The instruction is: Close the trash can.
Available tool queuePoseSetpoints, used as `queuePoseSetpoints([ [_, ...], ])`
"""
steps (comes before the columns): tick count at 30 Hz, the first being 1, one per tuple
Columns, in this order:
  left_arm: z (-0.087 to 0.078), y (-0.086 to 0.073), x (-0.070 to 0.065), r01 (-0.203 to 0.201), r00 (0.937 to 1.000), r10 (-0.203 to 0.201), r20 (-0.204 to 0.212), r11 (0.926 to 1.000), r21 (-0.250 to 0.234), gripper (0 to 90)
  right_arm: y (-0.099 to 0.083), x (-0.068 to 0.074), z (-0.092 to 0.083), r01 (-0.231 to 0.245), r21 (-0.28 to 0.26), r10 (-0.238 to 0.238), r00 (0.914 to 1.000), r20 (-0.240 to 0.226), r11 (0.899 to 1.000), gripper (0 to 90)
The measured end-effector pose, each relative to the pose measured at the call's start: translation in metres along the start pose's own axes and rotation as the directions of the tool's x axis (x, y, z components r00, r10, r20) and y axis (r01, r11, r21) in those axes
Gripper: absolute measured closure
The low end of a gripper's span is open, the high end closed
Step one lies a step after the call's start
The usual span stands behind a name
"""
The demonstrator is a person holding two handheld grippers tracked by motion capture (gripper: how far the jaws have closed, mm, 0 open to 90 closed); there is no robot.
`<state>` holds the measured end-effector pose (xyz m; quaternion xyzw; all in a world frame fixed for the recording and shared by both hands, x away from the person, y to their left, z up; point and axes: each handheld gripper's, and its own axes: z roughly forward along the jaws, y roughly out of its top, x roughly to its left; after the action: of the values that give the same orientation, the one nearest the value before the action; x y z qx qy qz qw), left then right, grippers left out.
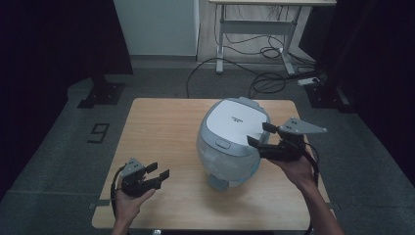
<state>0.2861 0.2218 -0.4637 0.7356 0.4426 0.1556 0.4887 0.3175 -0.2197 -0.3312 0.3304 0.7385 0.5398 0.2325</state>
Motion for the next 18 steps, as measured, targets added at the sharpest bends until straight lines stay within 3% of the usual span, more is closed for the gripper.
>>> queuePoseSetpoints([
  [9, 0.001, -0.002, 0.000, -0.002, 1.0000, 0.002, -0.004, 1.0000, 0.009, 39.2, -0.049, -0.019, -0.047, -0.028, -0.027, 0.029, 0.9988, 0.039, 0.999, 25.5],
  [14, 0.003, -0.003, 0.000, -0.001, 1.0000, 0.001, -0.005, 0.9999, 0.015, 39.1, -0.080, -0.028, -0.056, -0.050, -0.013, 0.051, 0.9966, 0.065, 0.999, 25.3],
  [18, 0.003, -0.003, 0.000, 0.000, 1.0000, 0.000, -0.008, 0.9999, 0.016, 38.9, -0.095, -0.033, -0.056, -0.064, 0.002, 0.064, 0.9951, 0.076, 0.998, 25.0],
])
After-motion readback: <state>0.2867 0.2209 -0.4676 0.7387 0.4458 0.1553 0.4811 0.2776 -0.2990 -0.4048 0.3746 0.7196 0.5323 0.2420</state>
